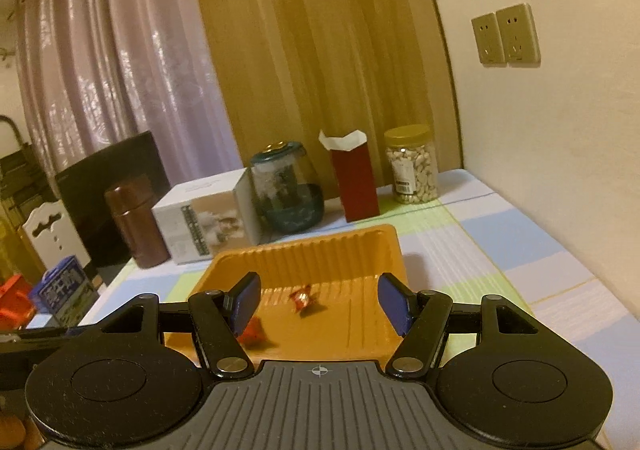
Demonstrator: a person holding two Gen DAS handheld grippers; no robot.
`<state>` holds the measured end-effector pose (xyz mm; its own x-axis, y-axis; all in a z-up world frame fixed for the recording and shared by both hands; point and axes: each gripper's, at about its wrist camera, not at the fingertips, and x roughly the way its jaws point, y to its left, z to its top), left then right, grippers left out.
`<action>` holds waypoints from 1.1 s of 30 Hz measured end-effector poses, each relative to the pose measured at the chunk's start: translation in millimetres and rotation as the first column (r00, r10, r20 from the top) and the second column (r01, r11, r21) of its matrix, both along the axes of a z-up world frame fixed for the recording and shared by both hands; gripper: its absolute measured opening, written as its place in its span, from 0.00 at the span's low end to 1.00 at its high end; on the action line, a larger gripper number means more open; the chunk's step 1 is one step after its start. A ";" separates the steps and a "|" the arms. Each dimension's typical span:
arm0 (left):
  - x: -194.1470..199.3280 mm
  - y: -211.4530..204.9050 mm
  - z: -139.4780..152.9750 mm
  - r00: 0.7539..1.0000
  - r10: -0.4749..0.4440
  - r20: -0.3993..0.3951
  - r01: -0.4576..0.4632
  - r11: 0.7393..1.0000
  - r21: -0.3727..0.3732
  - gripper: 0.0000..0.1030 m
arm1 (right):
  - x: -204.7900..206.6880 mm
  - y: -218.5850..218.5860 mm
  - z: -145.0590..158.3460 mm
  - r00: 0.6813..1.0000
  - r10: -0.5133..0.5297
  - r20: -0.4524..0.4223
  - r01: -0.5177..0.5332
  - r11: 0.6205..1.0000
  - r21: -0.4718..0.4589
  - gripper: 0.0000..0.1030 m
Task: Organize snacks
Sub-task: 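Carry both red candies into the orange tray and open both grippers, then return both tools to the snack pile and grasp the white packet with the right gripper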
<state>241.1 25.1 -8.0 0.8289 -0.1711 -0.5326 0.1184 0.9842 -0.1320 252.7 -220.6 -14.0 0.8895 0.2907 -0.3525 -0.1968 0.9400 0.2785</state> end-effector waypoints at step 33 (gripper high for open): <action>-112.4 24.2 -53.8 0.987 0.088 -0.133 -0.077 0.994 0.080 0.51 | -91.3 65.9 -86.5 0.905 0.392 -0.168 -0.423 0.875 -0.236 0.49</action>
<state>128.7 49.2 -61.8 0.7573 -0.0609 -0.6503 0.0224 0.9975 -0.0673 161.4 -154.7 -100.5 0.6628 0.5025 -0.5551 -0.5603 0.8246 0.0775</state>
